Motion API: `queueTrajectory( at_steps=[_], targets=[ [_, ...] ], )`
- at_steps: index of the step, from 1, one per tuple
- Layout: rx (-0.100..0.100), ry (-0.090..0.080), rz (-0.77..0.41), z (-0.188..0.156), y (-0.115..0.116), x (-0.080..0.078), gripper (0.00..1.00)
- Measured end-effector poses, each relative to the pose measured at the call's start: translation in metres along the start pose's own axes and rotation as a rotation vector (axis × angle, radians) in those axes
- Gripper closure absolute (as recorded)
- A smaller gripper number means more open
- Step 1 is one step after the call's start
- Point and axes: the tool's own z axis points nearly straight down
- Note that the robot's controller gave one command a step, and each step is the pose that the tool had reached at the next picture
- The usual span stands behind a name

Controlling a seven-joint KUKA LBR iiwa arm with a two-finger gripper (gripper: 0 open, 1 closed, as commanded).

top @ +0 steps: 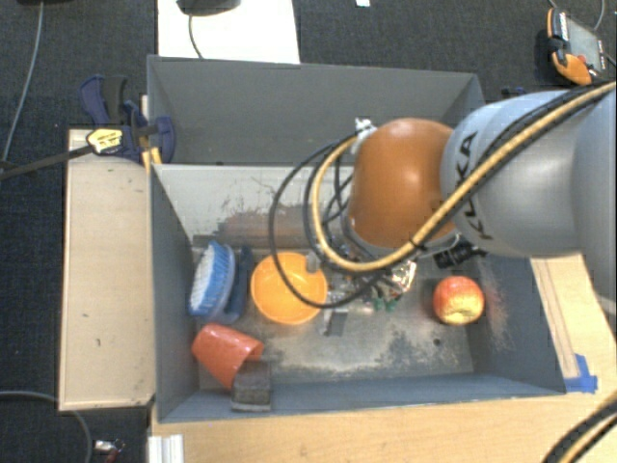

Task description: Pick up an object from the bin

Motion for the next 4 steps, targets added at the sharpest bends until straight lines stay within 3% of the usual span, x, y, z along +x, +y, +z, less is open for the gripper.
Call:
queueTrajectory(
  at_steps=[1,2,3,4],
  targets=[
    [-0.001,-0.007,0.006,-0.003,0.000,-0.002,0.00],
    [-0.001,-0.005,-0.001,0.084,0.021,-0.030,0.00],
    [-0.004,-0.022,-0.021,0.028,0.032,-0.024,0.00],
    [-0.002,-0.010,-0.146,0.055,0.066,-0.024,0.00]
  ],
)
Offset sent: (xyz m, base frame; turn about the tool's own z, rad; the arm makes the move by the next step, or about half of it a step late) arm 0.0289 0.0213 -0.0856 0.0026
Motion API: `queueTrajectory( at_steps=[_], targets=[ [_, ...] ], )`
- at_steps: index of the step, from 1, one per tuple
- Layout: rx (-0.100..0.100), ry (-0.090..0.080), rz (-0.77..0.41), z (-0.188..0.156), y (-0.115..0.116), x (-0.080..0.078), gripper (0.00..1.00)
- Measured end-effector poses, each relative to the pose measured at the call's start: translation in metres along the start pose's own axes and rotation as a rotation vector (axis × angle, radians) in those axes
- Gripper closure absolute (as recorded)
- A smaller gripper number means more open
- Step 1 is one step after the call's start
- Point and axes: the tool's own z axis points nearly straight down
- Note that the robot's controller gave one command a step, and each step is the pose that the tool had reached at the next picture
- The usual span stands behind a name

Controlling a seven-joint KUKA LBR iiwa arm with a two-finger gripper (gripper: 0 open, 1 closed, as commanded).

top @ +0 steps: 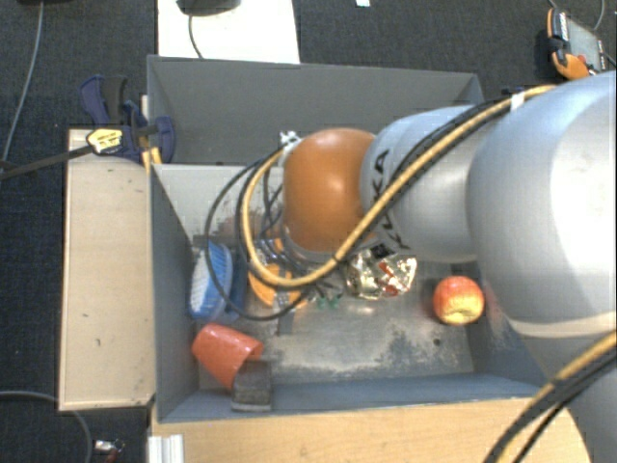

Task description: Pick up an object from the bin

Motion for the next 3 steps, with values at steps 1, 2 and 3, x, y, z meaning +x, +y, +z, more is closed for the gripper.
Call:
queueTrajectory(
  at_steps=[1,2,3],
  targets=[
    [0.000,-0.012,0.194,0.031,-0.005,0.008,0.00],
    [0.002,0.000,0.172,0.030,0.015,-0.011,1.00],
    [0.002,0.000,0.173,0.030,0.015,-0.011,1.00]
  ],
)
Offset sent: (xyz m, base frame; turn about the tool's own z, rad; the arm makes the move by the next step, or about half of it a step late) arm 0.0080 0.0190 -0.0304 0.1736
